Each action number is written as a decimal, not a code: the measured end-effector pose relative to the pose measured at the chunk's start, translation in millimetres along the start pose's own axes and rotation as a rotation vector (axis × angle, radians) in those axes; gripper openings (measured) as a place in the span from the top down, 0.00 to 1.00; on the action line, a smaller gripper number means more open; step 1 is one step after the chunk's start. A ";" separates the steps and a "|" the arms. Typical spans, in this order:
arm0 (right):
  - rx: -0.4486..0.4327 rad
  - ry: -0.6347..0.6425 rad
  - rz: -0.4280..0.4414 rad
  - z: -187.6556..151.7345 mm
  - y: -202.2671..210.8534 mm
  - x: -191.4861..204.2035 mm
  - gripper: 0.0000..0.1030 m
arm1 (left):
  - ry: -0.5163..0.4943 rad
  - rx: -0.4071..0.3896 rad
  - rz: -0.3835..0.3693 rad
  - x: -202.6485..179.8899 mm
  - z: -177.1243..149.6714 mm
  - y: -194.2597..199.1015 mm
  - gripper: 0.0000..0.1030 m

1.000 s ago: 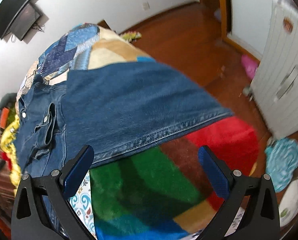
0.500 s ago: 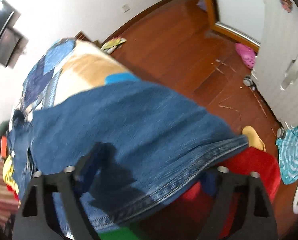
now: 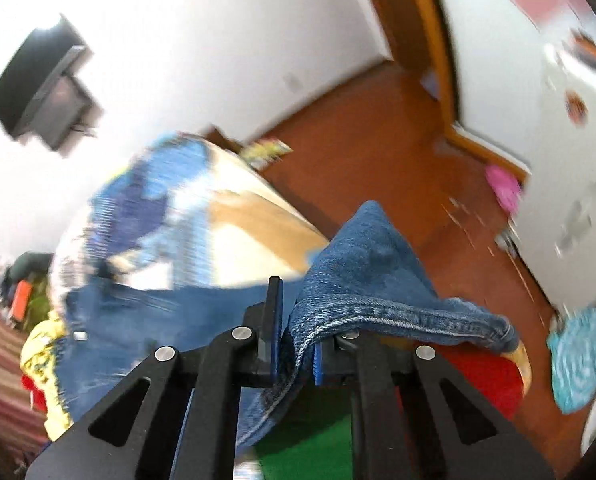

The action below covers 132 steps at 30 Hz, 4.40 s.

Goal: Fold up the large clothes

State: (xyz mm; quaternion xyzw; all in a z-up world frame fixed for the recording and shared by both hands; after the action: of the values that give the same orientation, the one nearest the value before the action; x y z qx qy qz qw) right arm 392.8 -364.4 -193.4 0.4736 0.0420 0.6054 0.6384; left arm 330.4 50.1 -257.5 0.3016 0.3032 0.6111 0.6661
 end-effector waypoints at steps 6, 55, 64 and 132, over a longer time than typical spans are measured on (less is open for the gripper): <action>-0.019 0.142 0.231 -8.1 28.2 125.4 0.91 | -0.015 -0.104 0.005 11.0 11.8 26.2 0.23; 0.333 0.399 -0.046 -154.3 -56.1 41.6 0.39 | -0.553 0.122 -0.122 -197.0 66.0 -88.8 0.23; 0.377 0.382 -0.068 -164.6 -68.8 27.3 0.38 | -0.800 0.124 -0.011 -232.0 51.0 -140.3 0.26; 0.304 0.493 -0.081 -115.4 -112.9 112.3 0.20 | 0.198 0.099 0.055 221.4 26.9 -79.7 0.29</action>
State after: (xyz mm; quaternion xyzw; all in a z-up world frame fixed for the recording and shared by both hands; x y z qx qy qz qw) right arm 432.8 -188.7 -272.2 0.4001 0.3051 0.6630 0.5544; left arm 416.8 264.4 -309.8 0.2806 0.3889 0.6402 0.6001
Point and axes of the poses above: each gripper's, at about its wrist camera, not at the fingertips, and y roughly against the way its jaws point, x to its left, z to its top, the point moved 10 cm from there along -y, roughly the way its jaws point, and after that the axes turned 9 degrees about -y, right-handed, at the moved point
